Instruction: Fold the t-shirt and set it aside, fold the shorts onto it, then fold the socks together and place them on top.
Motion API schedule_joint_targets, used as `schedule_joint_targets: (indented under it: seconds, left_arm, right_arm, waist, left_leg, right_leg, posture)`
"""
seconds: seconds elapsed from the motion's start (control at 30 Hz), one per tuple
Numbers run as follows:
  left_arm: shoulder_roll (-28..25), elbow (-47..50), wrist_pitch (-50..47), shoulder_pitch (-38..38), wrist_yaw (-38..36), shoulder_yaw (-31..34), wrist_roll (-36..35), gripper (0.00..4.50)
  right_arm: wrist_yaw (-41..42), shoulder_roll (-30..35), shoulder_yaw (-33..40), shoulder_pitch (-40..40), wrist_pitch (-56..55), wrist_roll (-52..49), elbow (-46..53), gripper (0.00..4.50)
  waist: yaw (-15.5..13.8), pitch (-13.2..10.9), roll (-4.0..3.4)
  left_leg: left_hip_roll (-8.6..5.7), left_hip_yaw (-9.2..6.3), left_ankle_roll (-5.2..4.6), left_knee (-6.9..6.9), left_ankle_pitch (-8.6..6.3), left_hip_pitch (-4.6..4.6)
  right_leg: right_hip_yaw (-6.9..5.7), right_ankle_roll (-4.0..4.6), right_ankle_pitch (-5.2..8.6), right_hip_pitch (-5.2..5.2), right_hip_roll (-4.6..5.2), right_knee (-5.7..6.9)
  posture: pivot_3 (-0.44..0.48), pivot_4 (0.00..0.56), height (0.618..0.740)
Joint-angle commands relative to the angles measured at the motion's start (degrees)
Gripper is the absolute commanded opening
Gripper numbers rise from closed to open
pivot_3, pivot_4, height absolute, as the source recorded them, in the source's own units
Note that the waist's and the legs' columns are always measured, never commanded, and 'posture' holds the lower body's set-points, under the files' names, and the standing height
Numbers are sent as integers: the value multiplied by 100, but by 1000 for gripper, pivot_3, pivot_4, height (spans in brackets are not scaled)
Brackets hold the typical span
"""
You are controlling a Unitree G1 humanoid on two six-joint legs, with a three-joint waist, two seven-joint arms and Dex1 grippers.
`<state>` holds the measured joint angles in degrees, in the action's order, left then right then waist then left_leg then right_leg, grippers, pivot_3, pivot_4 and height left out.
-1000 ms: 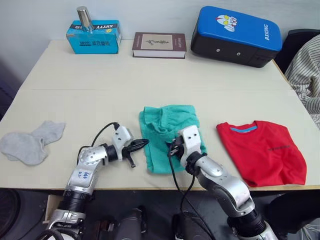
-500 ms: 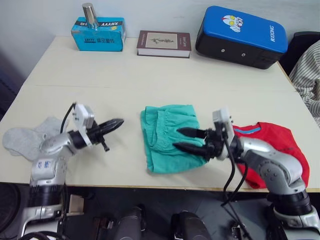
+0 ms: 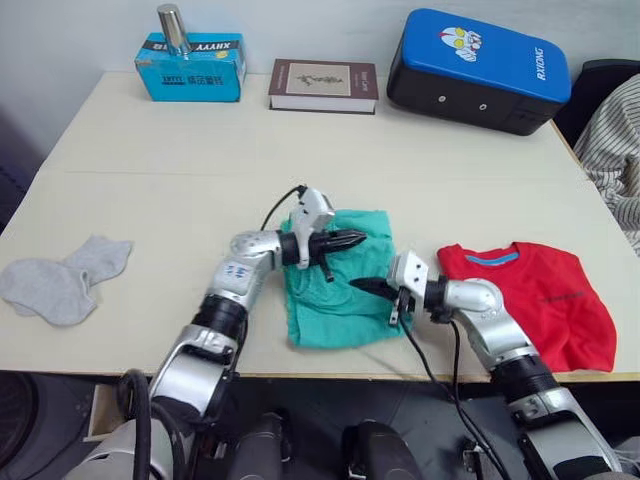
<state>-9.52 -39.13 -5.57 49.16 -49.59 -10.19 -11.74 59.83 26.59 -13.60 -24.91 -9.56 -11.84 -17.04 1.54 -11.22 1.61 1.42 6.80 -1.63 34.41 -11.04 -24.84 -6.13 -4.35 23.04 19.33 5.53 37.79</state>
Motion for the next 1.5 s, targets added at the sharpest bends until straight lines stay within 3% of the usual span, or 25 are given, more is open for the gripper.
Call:
schedule_joint_targets:
  seconds: [0.03, 0.27, 0.37, 0.47, 0.6, 0.77, 0.93, 1.03, 1.1, 1.2, 1.27, 1.4, 1.5]
  left_arm:
    - [101, -639, 252, 115, 234, -99, 429, 0]
    - [62, -1476, 733, 379, 961, 120, 831, 0]
    - [-9, -1047, 1096, 276, 281, 529, 293, 0]
    - [-77, -56, 872, -41, -553, 790, -351, 0]
    - [-374, 987, 413, -731, -951, 497, -281, 0]
    - [-508, 1355, 148, -1394, -405, 230, 221, 0]
    - [-492, 1409, -90, -1667, 93, 276, 350, 0]
    - [-536, 1515, -129, -1848, 67, 265, 318, 0]
    - [-618, 1506, -5, -1928, -27, 188, 395, 0]
    - [-622, 1544, 191, -1963, -208, 221, 273, 0]
    - [-621, 1551, 422, -1939, -302, 240, 240, 0]
    - [-618, 1564, 916, -1941, -599, 349, 44, 0]
    - [-698, 1549, 1053, -1995, -827, 320, 6, 0]
  right_arm:
    - [232, 100, -103, 458, 396, -91, 528, 17]
    - [493, 747, 328, 1129, 1568, -777, 2025, 17]
    - [373, 862, 717, 1026, 2049, -1173, 2288, 17]
    - [-117, 557, 1132, 607, 2461, -1538, 2111, 17]
    - [-625, 65, 1187, 133, 2726, -1401, 1561, 17]
    - [-1393, -557, 1099, -339, 2149, -682, 242, 17]
    - [-1914, -796, 1576, -637, 1957, -665, -670, 17]
    - [-1906, -629, 1919, -610, 2073, -855, -693, 17]
    - [-1590, -441, 2115, -496, 2945, -1386, -266, 17]
    - [-1229, 56, 2369, -235, 4711, -2416, 698, 602]
    - [-1253, 311, 2471, -198, 5428, -2732, 969, 1269]
    - [-1353, 1009, 2468, -237, 7499, -3235, 965, 2621]
    - [-1492, 988, 2373, -381, 8367, -3423, 868, 3641]
  waist:
    - [1, 0, 0]
    - [-33, 0, 0]
    - [5, -2, -2]
    - [33, -17, -14]
    - [-8, -21, -17]
    - [-19, -22, -19]
    - [-18, -22, -24]
    - [-14, -19, -28]
    - [-11, -18, -30]
    - [-9, -15, -38]
    - [11, -13, -42]
    - [-5, -14, -45]
    - [13, -14, -47]
  left_leg:
    - [0, 0, 0, 0, 0, 1]
    - [4, -31, -11, 21, -44, 50]
    - [12, -25, -21, 19, -56, 50]
    - [27, -8, 16, 18, -44, 50]
    - [28, -18, 26, 36, -38, 54]
    - [18, -16, 12, 42, -47, 53]
    - [14, -16, -3, 60, -52, 50]
    - [15, -17, -4, 60, -54, 53]
    - [15, -16, -4, 58, -55, 54]
    - [17, -16, -2, 53, -55, 55]
    - [22, -16, 1, 53, -59, 56]
    - [24, -14, -15, 50, -71, 56]
    - [23, -14, -15, 50, -75, 52]
  right_leg:
    - [1, 0, 0, -1, 0, 0]
    - [-13, 3, 1, -84, 2, -31]
    - [-20, 5, 3, -82, 1, -40]
    - [-37, 7, 3, -70, -2, -35]
    - [-45, 8, 2, -69, -3, -5]
    - [-40, 8, 2, -76, 3, -9]
    - [-32, 6, 2, -84, 10, -7]
    - [-31, 6, 1, -86, 10, -5]
    - [-31, 6, 1, -85, 10, -4]
    - [-30, 6, 1, -84, 9, -4]
    - [-31, 6, 2, -84, 6, -5]
    - [-32, 7, 2, -82, 5, -9]
    - [-32, 7, 2, -81, 6, -20]
  posture:
    - [0, 150, 740]
    - [0, 150, 740]
    - [0, 150, 740]
    - [0, 150, 740]
    - [0, 150, 740]
    - [0, 150, 740]
    - [0, 150, 740]
    - [0, 150, 740]
    - [0, 150, 740]
    - [0, 150, 740]
    - [0, 150, 740]
    - [0, 150, 740]
    - [0, 150, 740]
